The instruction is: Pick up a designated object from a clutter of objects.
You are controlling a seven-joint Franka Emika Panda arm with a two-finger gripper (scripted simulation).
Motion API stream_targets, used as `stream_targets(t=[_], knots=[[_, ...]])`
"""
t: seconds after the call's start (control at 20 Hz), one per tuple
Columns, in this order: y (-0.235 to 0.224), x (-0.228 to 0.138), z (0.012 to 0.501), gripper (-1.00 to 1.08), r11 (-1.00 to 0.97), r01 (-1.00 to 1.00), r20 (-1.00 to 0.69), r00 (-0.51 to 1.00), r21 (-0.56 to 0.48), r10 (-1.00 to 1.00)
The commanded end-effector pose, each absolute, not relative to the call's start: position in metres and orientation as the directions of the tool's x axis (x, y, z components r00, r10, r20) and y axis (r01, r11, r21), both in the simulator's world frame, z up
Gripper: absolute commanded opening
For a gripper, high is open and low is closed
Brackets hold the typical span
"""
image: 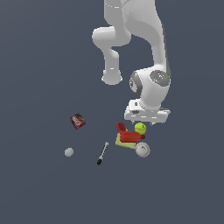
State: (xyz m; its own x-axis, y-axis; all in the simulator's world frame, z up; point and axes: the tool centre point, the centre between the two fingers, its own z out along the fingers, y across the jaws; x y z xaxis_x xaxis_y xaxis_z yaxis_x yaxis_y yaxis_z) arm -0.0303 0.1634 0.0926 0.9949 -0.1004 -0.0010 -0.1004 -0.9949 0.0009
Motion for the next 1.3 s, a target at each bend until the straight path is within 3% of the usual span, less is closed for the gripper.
stream_targets(t=[0.0,0.95,1.0,1.25], knots=[[0.163,-0.030,0.093,1.00,-0.995,-0.101,-0.001,0.995,0.001,-0.101],[0.164,-0.031,0.041,1.00,-0.995,-0.102,0.000,0.995,0.000,-0.102],[0.164,-0.031,0.041,-1.00,-0.995,-0.102,0.000,0.995,0.000,-0.102],[0.164,-0.031,0.041,-1.00,-0.995,-0.102,0.000,0.995,0.000,-0.102]])
